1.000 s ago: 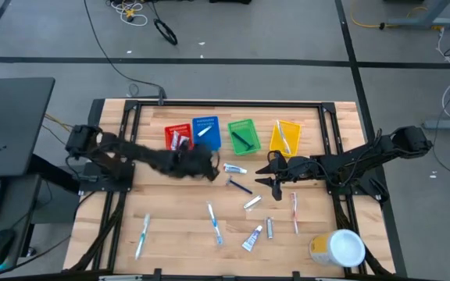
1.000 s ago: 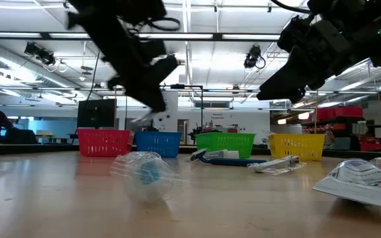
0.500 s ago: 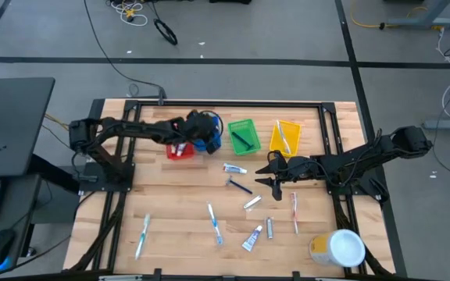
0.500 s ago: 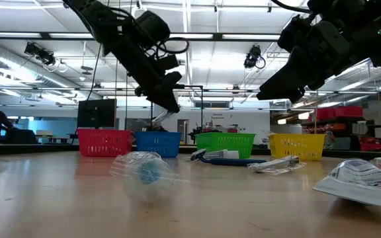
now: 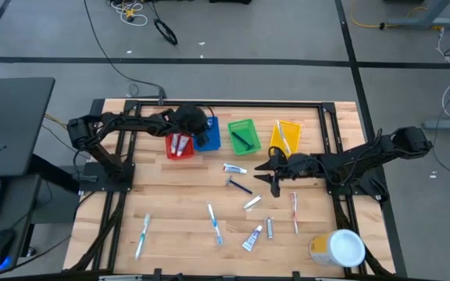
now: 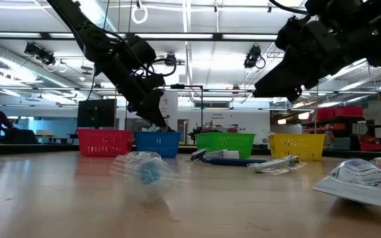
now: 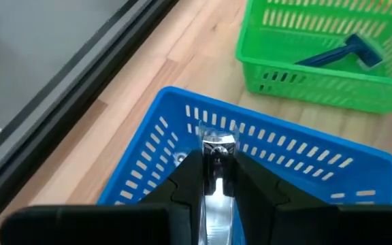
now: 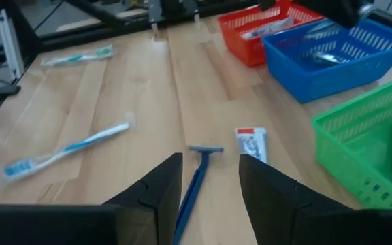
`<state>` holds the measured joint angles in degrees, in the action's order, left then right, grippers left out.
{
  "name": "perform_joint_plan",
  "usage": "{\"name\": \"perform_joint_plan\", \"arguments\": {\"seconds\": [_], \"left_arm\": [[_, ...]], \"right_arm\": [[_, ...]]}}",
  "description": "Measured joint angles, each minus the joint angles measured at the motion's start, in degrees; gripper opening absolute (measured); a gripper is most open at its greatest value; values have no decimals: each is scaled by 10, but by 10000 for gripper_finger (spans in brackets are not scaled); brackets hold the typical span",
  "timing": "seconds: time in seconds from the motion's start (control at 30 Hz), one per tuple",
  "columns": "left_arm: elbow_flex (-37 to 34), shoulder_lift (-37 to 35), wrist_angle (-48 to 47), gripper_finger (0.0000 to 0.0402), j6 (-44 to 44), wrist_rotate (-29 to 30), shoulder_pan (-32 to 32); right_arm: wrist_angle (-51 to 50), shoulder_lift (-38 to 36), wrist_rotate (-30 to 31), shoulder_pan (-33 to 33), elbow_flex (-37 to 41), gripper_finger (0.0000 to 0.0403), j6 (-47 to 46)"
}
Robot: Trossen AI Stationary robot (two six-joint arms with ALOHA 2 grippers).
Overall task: Pick & Place Travel size toiletries
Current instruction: Put the nail cutter into the blue bin
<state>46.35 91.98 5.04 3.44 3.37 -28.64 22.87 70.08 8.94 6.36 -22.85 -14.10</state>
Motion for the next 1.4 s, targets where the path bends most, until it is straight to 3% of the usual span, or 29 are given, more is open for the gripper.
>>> {"name": "perform_joint_plan", "arguments": {"seconds": [0.37,0.87,1.07,1.4], "left_arm": [[0,0,3,69,-10,-11,3],[0,0,11,69,-47,39,17],[9,53,53,69,-78,46,25],[26,85,-2,69,-60,48,24]], "right_arm": [[8,0,0,-4,0,156,0],[82,0,-3,-4,0,156,0],[133,0,-1,-15,0,156,1],[129,0,-1,-19,0,156,32]]}}
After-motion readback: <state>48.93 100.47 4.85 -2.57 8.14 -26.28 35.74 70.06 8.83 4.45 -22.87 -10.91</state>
